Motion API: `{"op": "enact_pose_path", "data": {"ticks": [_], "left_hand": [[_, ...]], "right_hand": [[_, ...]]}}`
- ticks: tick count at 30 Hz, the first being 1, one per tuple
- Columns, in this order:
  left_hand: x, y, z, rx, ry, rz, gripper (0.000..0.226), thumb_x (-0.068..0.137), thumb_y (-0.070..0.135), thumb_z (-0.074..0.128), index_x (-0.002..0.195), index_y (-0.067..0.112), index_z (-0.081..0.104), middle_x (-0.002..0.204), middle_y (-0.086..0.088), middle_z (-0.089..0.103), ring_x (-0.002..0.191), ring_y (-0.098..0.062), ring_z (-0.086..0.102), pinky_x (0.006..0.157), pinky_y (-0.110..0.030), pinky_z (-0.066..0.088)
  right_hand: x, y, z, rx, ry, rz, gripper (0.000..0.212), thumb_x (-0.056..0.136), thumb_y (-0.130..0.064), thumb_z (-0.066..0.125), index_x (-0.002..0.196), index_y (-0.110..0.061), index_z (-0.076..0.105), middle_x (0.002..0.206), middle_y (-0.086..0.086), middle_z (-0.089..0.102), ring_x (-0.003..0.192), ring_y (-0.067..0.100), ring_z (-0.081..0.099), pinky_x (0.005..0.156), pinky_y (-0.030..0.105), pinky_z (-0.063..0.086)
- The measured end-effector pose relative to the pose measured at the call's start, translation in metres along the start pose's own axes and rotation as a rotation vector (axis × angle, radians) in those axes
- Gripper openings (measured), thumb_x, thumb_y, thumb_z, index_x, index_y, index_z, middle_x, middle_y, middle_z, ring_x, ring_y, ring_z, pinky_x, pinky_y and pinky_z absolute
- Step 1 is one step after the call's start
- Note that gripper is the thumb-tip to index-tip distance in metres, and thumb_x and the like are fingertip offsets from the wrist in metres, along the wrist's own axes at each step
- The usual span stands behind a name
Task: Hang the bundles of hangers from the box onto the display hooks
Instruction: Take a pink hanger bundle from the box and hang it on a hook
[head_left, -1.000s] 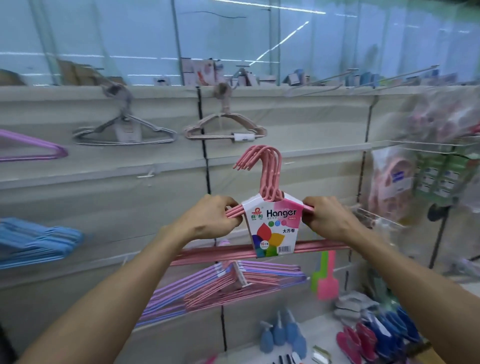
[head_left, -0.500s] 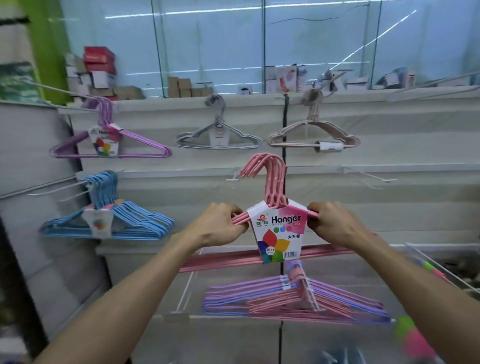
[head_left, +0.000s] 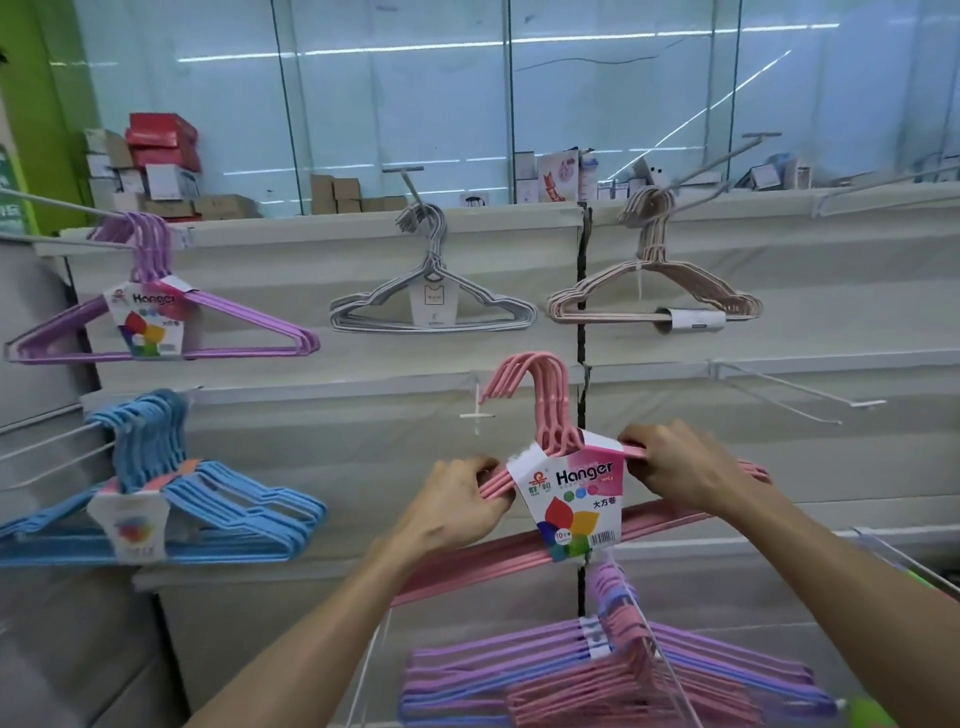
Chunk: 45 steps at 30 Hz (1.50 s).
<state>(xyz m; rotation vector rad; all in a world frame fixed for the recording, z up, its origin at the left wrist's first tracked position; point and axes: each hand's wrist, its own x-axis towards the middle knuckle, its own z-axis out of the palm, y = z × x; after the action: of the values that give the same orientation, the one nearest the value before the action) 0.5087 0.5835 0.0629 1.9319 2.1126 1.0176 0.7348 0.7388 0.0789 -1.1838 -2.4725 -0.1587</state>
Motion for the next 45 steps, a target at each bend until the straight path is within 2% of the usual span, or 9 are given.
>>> {"op": "enact_pose_path", "data": {"ticks": [5,9,13,24,29,33,36,41,45], "left_hand": [[0.036,-0.028,0.006,-0.025,0.026,0.014,0.014,0.086,0.03,0.061,0.095,0.02,0.066,0.076,0.006,0.069,0.058,-0.006,0.06,0.051,-0.017,0.047],[0.054,-0.052,0.011,-0.053,0.054,-0.002,0.011,0.084,0.026,0.061,0.092,0.02,0.066,0.074,0.004,0.069,0.057,-0.01,0.061,0.054,-0.026,0.05],[0.071,-0.071,0.013,-0.058,0.066,-0.014,0.003,0.084,0.021,0.062,0.086,0.021,0.065,0.071,0.004,0.068,0.051,-0.005,0.056,0.048,-0.019,0.046],[0.105,-0.121,0.011,-0.03,0.004,-0.01,0.029,0.086,0.025,0.061,0.116,0.024,0.063,0.088,0.009,0.071,0.07,-0.007,0.067,0.062,-0.025,0.058],[0.117,-0.135,0.01,0.042,-0.017,-0.01,0.011,0.085,0.024,0.06,0.095,0.029,0.06,0.08,0.008,0.069,0.065,-0.007,0.063,0.055,-0.021,0.052],[0.125,-0.14,0.011,0.089,-0.027,0.002,0.02,0.083,0.015,0.061,0.081,0.032,0.05,0.077,0.008,0.065,0.063,-0.006,0.06,0.051,-0.017,0.045],[0.128,-0.147,0.016,0.101,-0.051,0.005,0.015,0.083,0.016,0.06,0.088,0.029,0.055,0.078,0.008,0.065,0.063,-0.005,0.058,0.05,-0.014,0.043],[0.135,-0.159,0.019,0.093,-0.074,-0.031,0.043,0.077,0.026,0.062,0.119,0.025,0.055,0.102,0.004,0.068,0.083,-0.01,0.065,0.071,-0.031,0.058],[0.133,-0.163,0.017,0.187,-0.087,-0.047,0.06,0.075,0.048,0.056,0.131,0.03,0.045,0.121,0.004,0.061,0.099,-0.013,0.06,0.087,-0.041,0.054]], "right_hand": [[0.036,0.0,0.02,-0.022,-0.01,-0.002,0.017,0.096,-0.027,0.054,0.113,-0.027,0.06,0.093,-0.005,0.068,0.076,0.015,0.062,0.065,0.032,0.053],[0.064,-0.006,0.032,-0.06,-0.011,-0.035,0.02,0.097,-0.03,0.054,0.117,-0.027,0.058,0.1,-0.005,0.068,0.08,0.014,0.061,0.068,0.029,0.051],[0.088,-0.012,0.044,-0.089,-0.006,-0.054,0.02,0.096,-0.026,0.056,0.116,-0.026,0.057,0.1,-0.004,0.068,0.079,0.015,0.06,0.068,0.029,0.05],[0.132,-0.025,0.097,-0.062,-0.043,-0.026,0.026,0.096,-0.022,0.053,0.122,-0.026,0.053,0.103,-0.005,0.066,0.081,0.014,0.061,0.075,0.034,0.056],[0.138,-0.027,0.121,-0.025,-0.01,-0.01,0.026,0.095,-0.022,0.054,0.121,-0.026,0.053,0.105,-0.004,0.066,0.084,0.016,0.062,0.074,0.034,0.055],[0.14,-0.028,0.135,0.011,0.009,0.006,0.027,0.093,-0.022,0.055,0.12,-0.027,0.053,0.106,-0.003,0.067,0.088,0.019,0.064,0.075,0.039,0.056],[0.141,-0.028,0.142,0.02,0.0,0.003,0.033,0.093,-0.02,0.055,0.125,-0.026,0.052,0.111,-0.002,0.066,0.093,0.019,0.063,0.079,0.039,0.055],[0.143,-0.028,0.148,0.06,-0.024,-0.002,0.045,0.09,-0.018,0.057,0.133,-0.024,0.048,0.123,-0.002,0.062,0.104,0.021,0.061,0.086,0.042,0.053],[0.142,-0.03,0.152,0.084,-0.067,-0.008,0.053,0.086,-0.017,0.057,0.136,-0.026,0.043,0.126,-0.001,0.059,0.107,0.023,0.059,0.087,0.044,0.053]]}}
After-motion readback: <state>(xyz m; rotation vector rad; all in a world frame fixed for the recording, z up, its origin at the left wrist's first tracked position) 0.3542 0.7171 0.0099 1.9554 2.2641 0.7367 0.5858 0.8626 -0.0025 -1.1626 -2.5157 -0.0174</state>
